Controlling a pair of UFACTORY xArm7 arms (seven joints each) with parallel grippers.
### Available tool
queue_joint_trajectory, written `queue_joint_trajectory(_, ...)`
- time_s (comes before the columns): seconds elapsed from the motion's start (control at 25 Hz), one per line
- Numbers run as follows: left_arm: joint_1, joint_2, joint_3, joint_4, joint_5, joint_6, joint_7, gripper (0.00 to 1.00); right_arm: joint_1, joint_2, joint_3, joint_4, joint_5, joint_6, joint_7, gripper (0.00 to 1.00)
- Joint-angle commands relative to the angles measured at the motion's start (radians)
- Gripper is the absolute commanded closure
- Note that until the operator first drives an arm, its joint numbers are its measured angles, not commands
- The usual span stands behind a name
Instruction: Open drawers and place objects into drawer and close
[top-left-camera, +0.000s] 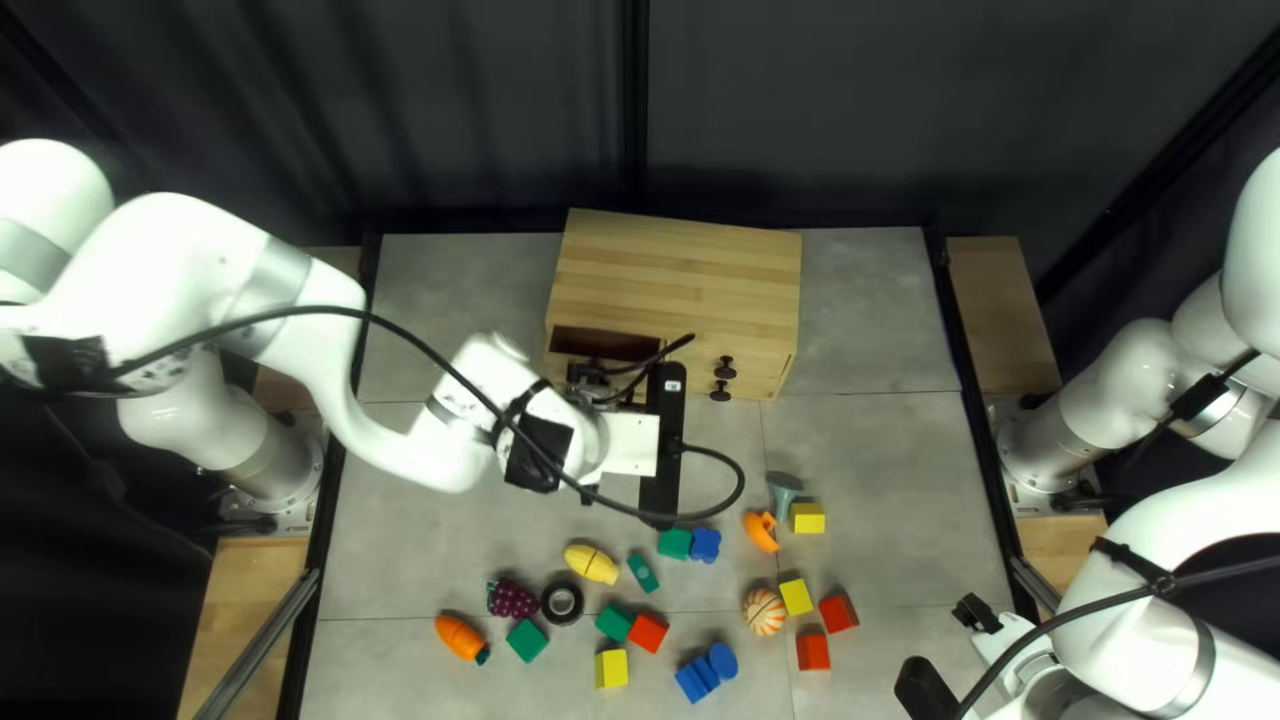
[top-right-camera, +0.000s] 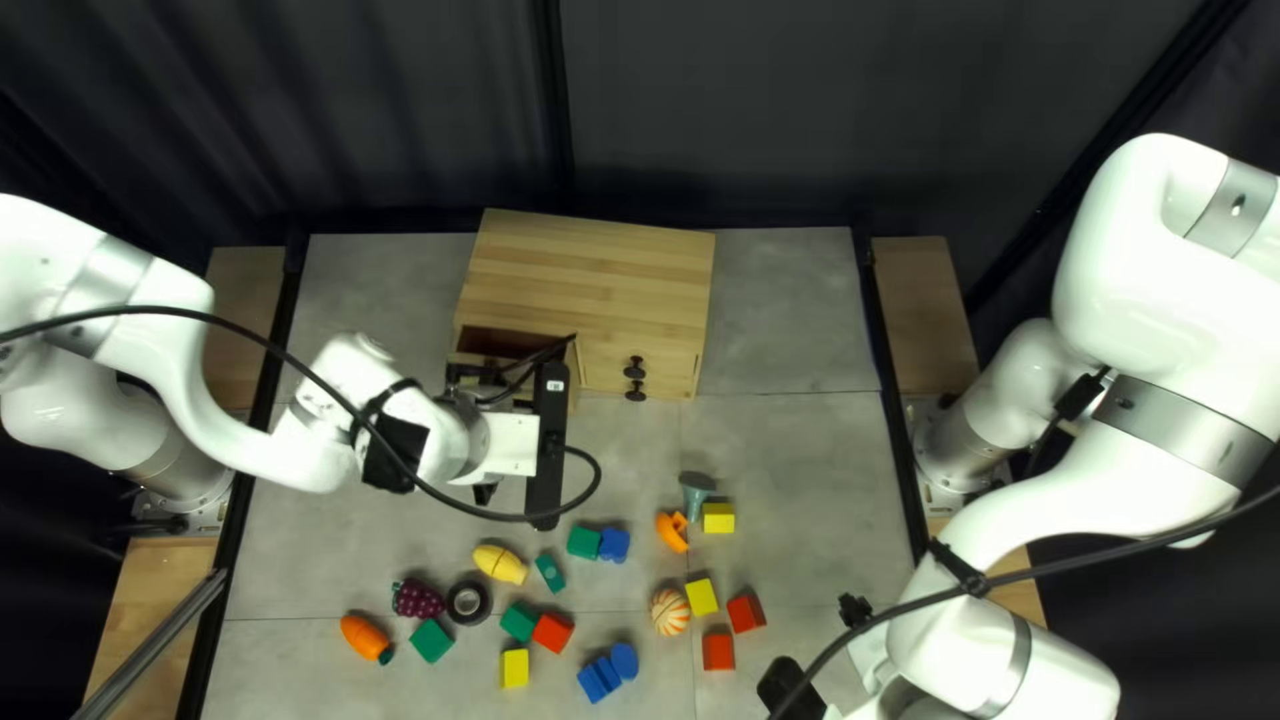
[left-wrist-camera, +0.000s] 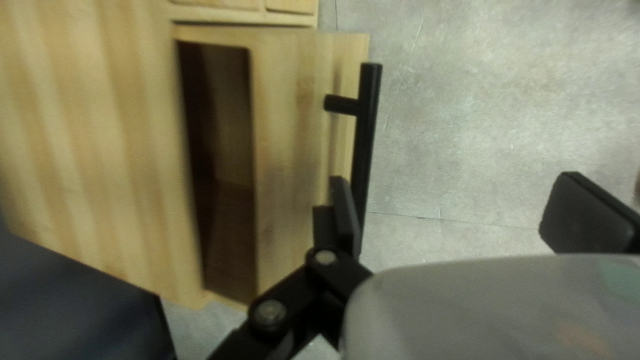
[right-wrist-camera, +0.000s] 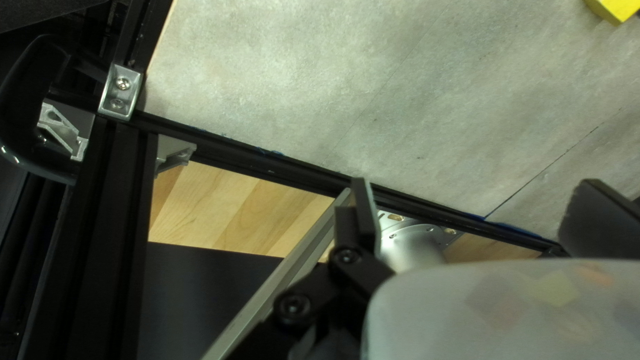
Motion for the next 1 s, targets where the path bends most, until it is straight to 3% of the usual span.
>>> queue_joint_trajectory(0.04, 0.036, -0.015, 0.059, -0.021, -0.113, -0.082, 0.195, 0.00, 0.000, 0.000, 0.000, 0.000, 0.000, 0.000, 0.000, 0.00)
queue_joint_trajectory(0.44, 0.063, 0.029, 0.090, -0.022, -0.184, -0.123, 0.296, 0.00, 0.000, 0.000, 0.000, 0.000, 0.000, 0.000, 0.000, 0.00)
queue_joint_trajectory(1.0, 0.071, 0.043, 0.097, -0.015, -0.182, -0.088, 0.259, 0.00, 0.000, 0.000, 0.000, 0.000, 0.000, 0.000, 0.000, 0.00)
